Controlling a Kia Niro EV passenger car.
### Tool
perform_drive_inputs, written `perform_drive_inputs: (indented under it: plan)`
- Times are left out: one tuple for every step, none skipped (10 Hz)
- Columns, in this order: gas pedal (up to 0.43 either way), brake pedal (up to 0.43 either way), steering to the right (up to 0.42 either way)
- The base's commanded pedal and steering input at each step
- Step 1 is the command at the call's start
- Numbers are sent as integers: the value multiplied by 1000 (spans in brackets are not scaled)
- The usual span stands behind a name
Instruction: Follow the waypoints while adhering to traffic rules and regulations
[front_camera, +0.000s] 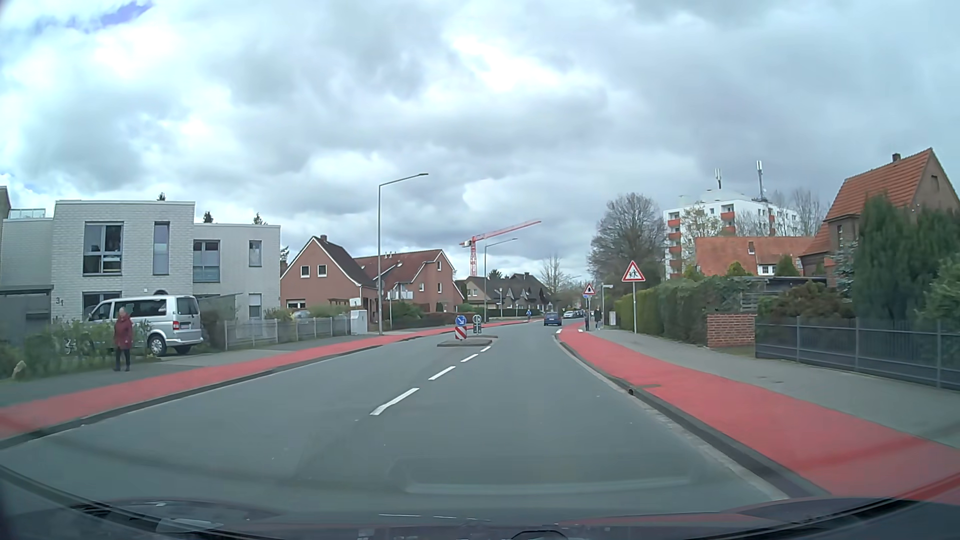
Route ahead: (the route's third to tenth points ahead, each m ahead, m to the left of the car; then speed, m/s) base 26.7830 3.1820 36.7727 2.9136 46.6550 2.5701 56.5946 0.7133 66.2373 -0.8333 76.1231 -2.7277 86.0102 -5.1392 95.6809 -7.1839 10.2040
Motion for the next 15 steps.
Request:
perform_drive_inputs:
  plan:
    - [177,0,11]
    - [157,0,16]
    - [130,0,18]
    - [98,0,19]
    - [79,0,21]
    - [79,0,21]
    - [79,0,21]
    - [79,0,21]
    - [59,0,21]
    - [47,0,21]
    - [118,0,17]
    - [130,0,16]
    - [130,0,14]
    - [130,0,11]
    - [138,0,11]
